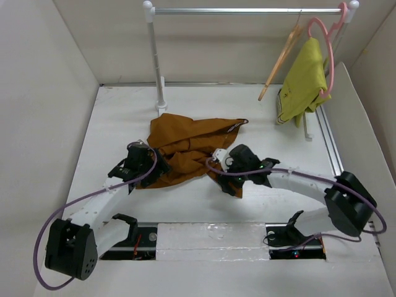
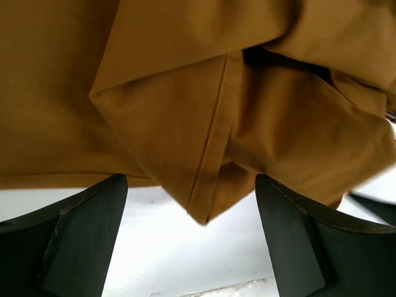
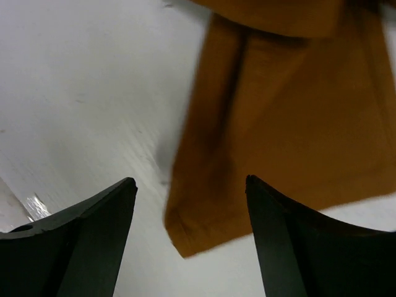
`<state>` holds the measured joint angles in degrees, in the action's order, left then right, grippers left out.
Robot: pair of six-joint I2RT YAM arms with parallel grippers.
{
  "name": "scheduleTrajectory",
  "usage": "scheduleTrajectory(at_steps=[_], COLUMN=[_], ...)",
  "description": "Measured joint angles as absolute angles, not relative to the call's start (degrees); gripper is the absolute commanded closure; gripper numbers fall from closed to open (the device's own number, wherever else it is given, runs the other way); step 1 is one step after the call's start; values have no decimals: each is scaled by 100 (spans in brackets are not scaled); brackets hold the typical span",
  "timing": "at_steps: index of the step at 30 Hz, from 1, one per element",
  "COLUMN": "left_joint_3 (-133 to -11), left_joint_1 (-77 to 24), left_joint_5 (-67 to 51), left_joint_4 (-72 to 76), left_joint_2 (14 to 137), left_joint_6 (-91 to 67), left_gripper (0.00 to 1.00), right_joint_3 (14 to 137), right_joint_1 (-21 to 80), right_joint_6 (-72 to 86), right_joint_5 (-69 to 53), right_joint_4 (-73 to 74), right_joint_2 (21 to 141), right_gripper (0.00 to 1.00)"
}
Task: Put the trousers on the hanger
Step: Flatten out the trousers at the center of the board.
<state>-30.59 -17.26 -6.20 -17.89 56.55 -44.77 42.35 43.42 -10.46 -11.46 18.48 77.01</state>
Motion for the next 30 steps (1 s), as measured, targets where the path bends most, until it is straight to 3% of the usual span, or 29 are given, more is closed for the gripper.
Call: scheduleTrajectory(at_steps=[1,3,4,5,10,12,16,20,25,30], left_joint_3=[-3002,-2969,-2969,-2969,-3035,-3164,-3505,-3614,-3612,-3583], left_joint_1=[-1726,-1728,-1728,-1728,-1730,-1691,-1525,-1500,-1500,-1500], left_joint_5=[-652,-687,-681,-655,-252,-14,351,502,486,471], left_joint_4=[-1680,-1417,-1264,-1151,-849,-847,-893,-954,-1203,-1372], left_joint_2=[5765,6062,6195,6296,6447,6477,6580,6302,5527,5376], left_joint_6=[-4523,-4600,-4626,-4635,-4659,-4646,-4545,-4495,-4480,-4469], left_gripper=[21,29,35,39,69,98,100,100,100,100], right_joint_3=[4230,4180,4132,4093,4410,4958,5907,5607,4840,4563], right_joint_1=[4523,4851,5022,5188,6163,6906,8042,7728,5616,5621], right_joint_6=[-1013,-886,-805,-757,-495,-563,-617,-467,-1,257], right_joint_5=[-1138,-1120,-1114,-1068,-1050,-1120,-1013,-947,-106,276], right_joint_4=[1734,1444,1258,1092,600,919,1435,1573,2067,2838], right_joint_2=[7885,8193,8335,8477,8941,9159,9048,8064,6855,6292], right_gripper=[39,55,94,100,100,100,24,19,12,7])
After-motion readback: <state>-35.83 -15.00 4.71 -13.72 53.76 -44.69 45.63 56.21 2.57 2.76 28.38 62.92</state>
